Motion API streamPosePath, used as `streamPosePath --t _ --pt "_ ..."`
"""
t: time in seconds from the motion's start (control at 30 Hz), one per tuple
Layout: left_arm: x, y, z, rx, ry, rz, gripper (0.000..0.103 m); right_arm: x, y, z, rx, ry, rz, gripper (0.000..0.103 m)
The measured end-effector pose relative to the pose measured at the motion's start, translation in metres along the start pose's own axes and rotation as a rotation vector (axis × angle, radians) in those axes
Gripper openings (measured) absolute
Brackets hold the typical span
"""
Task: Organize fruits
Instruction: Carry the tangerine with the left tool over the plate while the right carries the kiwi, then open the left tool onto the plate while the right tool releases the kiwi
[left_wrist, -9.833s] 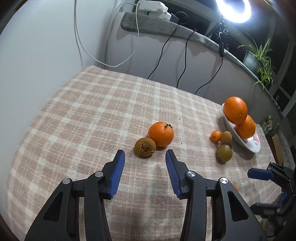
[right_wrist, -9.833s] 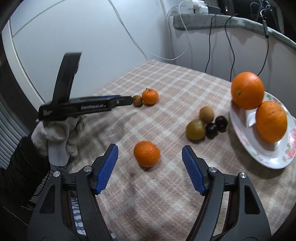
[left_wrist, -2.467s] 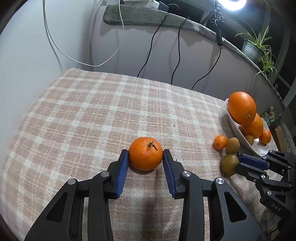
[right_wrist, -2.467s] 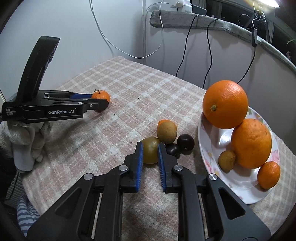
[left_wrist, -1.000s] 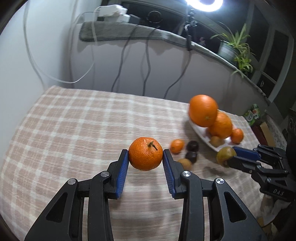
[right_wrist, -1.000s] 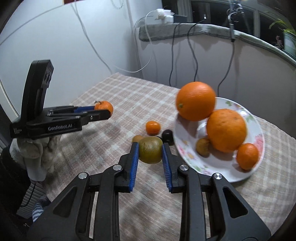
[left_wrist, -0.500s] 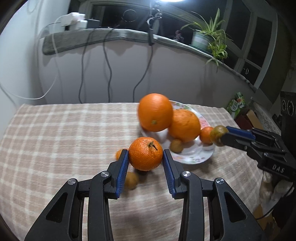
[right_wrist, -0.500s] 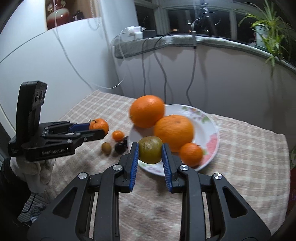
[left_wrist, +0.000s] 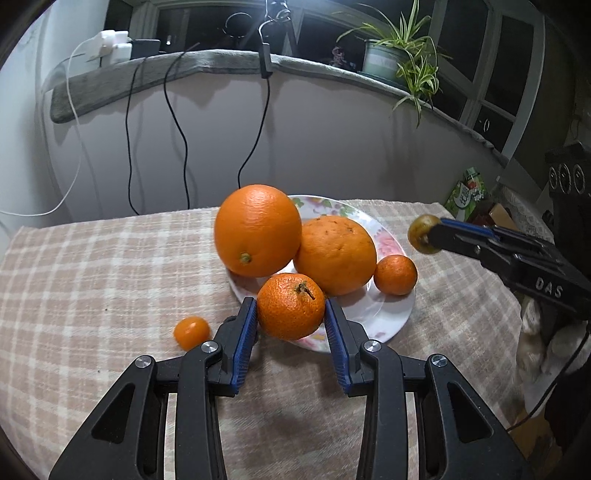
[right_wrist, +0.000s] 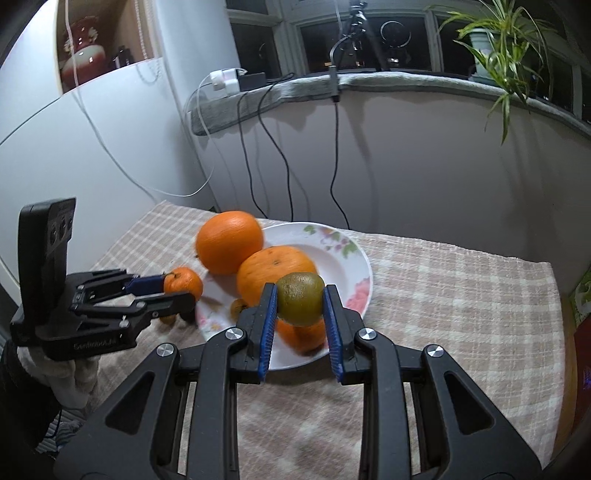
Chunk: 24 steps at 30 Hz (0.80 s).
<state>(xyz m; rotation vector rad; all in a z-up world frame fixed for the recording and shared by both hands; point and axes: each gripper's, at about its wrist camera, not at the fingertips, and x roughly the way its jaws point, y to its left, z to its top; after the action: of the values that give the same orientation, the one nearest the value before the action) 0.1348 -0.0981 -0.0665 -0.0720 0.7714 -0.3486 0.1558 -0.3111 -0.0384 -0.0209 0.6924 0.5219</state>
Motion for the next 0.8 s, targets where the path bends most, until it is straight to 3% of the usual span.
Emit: streamPosePath --t 0.8 --pt "0.019 -0.006 0.005 0.019 0.047 0.02 0.036 0.049 -0.03 0.01 0.05 0.071 0.017 0.026"
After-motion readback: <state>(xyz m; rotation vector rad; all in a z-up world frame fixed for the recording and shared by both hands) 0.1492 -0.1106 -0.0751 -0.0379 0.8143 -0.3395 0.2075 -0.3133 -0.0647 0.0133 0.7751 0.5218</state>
